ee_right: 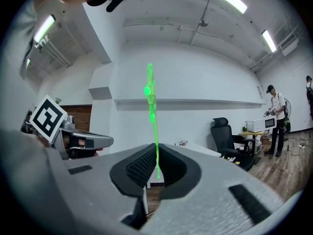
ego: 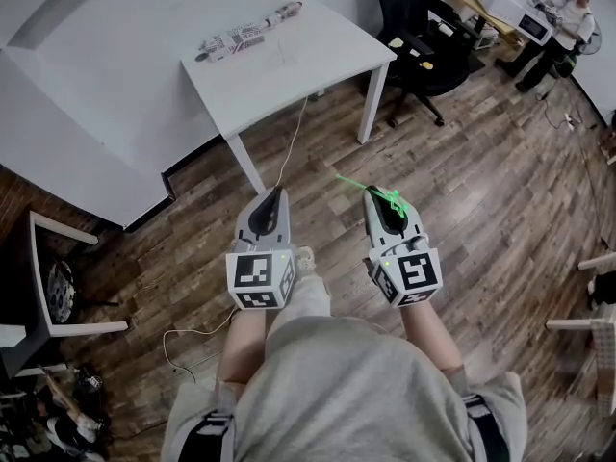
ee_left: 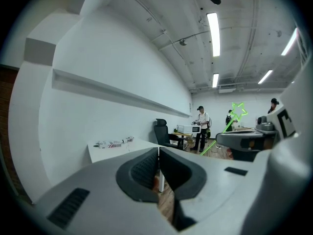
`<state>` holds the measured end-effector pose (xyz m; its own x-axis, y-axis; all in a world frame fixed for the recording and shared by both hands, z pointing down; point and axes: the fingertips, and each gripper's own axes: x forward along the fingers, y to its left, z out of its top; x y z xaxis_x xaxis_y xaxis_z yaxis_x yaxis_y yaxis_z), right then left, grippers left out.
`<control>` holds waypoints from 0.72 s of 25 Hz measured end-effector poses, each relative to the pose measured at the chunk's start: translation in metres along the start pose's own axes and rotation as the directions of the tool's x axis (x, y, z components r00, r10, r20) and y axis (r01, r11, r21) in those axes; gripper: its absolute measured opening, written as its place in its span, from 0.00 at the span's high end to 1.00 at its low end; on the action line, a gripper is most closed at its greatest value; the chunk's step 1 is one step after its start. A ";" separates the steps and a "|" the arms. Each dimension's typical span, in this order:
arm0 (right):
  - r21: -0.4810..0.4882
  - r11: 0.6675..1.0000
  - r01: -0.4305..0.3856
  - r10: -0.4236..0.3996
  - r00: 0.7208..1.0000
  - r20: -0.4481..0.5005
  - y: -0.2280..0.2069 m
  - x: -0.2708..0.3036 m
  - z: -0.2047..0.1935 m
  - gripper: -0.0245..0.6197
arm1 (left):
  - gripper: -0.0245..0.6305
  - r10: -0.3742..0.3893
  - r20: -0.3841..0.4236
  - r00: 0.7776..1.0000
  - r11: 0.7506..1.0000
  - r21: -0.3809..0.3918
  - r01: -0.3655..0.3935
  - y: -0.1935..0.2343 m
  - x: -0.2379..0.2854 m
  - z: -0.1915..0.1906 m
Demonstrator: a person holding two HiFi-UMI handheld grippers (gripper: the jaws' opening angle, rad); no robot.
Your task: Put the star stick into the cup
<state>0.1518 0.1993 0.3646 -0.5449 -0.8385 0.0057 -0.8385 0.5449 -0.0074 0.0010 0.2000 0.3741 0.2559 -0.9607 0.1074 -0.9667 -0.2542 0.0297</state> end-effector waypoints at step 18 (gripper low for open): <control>-0.030 0.999 0.014 -0.014 1.000 0.005 -0.047 0.207 0.018 0.94 | 0.95 -0.034 -0.007 0.999 0.999 -0.018 0.034 0.115 0.174 0.025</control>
<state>0.0787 0.0002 0.3478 -0.5331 -0.8461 0.0012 -0.8458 0.5330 0.0226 -0.0652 0.0004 0.3713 0.2886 -0.9508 0.1129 -0.9573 -0.2846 0.0509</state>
